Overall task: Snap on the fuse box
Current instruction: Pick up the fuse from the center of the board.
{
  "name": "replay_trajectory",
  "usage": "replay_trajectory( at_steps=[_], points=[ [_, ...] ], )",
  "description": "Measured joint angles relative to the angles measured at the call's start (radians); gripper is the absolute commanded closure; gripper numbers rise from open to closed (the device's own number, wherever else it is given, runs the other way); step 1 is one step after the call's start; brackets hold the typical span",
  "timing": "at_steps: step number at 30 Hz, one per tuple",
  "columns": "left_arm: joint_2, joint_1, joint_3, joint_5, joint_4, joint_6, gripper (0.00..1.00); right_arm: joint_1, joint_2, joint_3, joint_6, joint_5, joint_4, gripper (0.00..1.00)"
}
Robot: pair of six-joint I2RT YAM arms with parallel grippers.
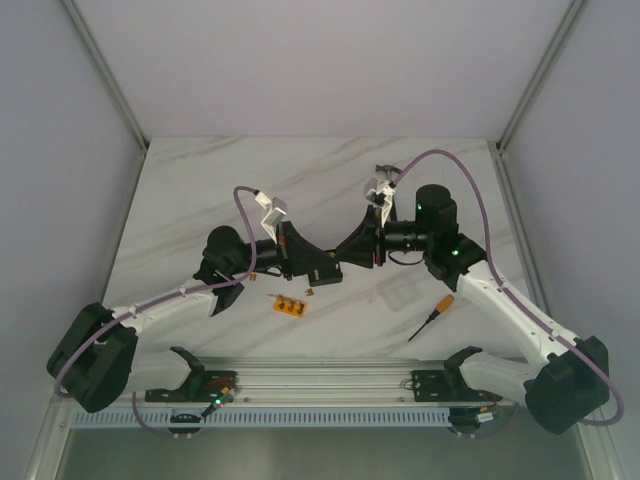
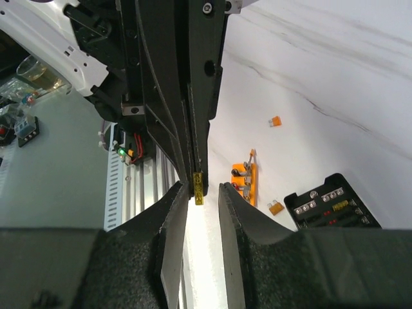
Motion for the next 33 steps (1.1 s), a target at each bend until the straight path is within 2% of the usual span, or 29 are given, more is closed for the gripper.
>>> replay_trajectory(
  at_steps=[14, 23, 30, 33],
  points=[
    [0.008, 0.0, 0.0, 0.009, 0.025, -0.018, 1.0, 0.0, 0.011, -0.01, 0.031, -0.037, 0.048, 0.79],
    [0.014, 0.0, 0.0, 0.015, 0.028, -0.019, 1.0, -0.002, 0.018, -0.018, 0.042, -0.062, 0.072, 1.0],
    [0.014, 0.005, -0.018, -0.011, 0.019, -0.019, 0.63, -0.002, 0.026, -0.022, 0.028, -0.038, 0.061, 1.0],
    [0.011, 0.022, -0.04, -0.058, -0.02, -0.018, 0.54, -0.002, 0.035, -0.022, 0.021, 0.02, 0.034, 1.0]
  ],
)
